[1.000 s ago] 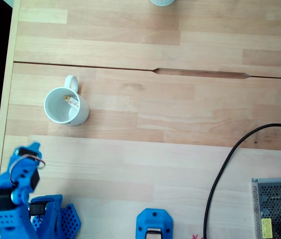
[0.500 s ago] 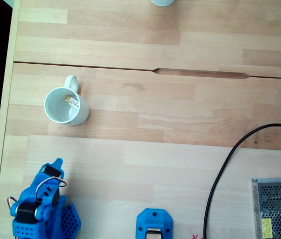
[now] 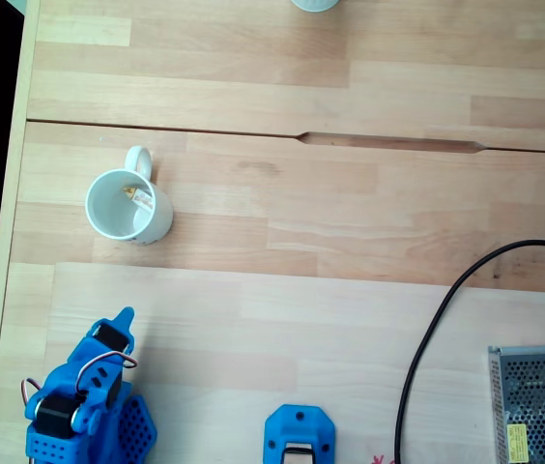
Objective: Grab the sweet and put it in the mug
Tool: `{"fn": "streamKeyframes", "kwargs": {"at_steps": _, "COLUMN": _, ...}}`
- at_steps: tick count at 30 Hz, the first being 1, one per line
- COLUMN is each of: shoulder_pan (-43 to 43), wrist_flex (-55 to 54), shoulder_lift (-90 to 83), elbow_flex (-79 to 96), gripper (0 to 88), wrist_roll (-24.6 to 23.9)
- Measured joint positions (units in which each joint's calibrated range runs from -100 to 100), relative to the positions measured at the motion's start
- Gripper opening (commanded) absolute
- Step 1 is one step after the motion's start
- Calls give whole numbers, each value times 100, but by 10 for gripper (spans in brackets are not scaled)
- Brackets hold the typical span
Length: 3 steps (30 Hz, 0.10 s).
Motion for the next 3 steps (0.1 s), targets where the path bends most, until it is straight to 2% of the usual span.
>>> {"fn": "streamKeyframes", "kwargs": {"at_steps": 3, "shoulder_pan": 0, "wrist_flex": 0, "shoulder_lift": 0, "elbow_flex": 0, "gripper": 31, "wrist_roll": 0}}
